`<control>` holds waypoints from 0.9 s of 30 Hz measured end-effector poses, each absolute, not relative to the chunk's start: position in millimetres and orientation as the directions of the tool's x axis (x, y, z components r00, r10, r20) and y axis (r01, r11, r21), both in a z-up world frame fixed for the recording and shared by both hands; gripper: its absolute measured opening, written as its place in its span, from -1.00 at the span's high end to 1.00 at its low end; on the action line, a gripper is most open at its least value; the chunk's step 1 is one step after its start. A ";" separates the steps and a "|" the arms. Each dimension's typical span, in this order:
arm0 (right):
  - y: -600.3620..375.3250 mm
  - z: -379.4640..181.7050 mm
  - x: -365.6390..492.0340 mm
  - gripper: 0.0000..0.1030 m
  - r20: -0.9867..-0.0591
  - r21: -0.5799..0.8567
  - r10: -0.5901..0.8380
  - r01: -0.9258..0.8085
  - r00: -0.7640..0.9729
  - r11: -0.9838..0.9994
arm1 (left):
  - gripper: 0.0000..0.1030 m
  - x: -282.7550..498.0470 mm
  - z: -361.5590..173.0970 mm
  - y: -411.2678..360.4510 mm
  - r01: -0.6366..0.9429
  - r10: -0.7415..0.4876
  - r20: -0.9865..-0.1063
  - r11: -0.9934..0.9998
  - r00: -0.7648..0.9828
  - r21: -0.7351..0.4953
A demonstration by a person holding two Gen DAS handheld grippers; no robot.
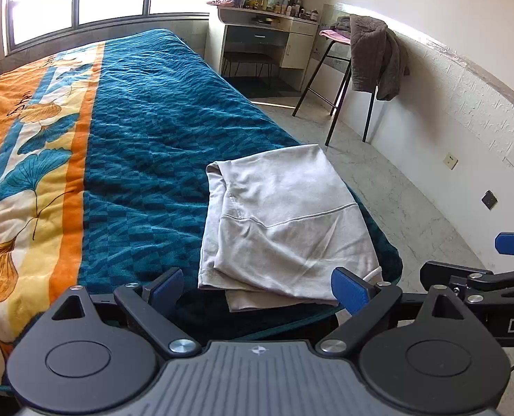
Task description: Fold clothes
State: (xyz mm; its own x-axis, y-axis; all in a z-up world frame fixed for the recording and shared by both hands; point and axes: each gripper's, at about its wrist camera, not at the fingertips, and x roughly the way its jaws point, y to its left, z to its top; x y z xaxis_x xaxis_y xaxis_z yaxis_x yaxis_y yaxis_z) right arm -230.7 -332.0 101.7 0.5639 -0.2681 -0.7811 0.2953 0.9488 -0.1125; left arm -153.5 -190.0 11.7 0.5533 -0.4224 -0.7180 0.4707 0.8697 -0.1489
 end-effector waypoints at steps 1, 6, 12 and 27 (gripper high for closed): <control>-329.8 101.3 -231.0 -1.00 -0.772 -0.133 -0.283 0.291 0.569 0.947 | -0.79 -153.5 10.6 -190.5 0.471 -0.421 -0.719 0.870 0.553 -0.147; -326.9 99.5 -231.7 -1.00 -0.756 -0.173 -0.322 0.301 0.570 0.938 | -0.79 -153.4 8.3 -192.0 0.465 -0.415 -0.726 0.873 0.548 -0.147; -331.9 90.9 -229.7 -1.00 -0.779 -0.162 -0.315 0.310 0.543 0.937 | -0.80 -153.0 7.0 -193.0 0.457 -0.404 -0.731 0.878 0.549 -0.143; -336.4 85.6 -227.7 -1.00 -0.812 -0.133 -0.290 0.322 0.507 0.937 | -0.80 -151.9 5.6 -195.3 0.454 -0.396 -0.735 0.881 0.551 -0.135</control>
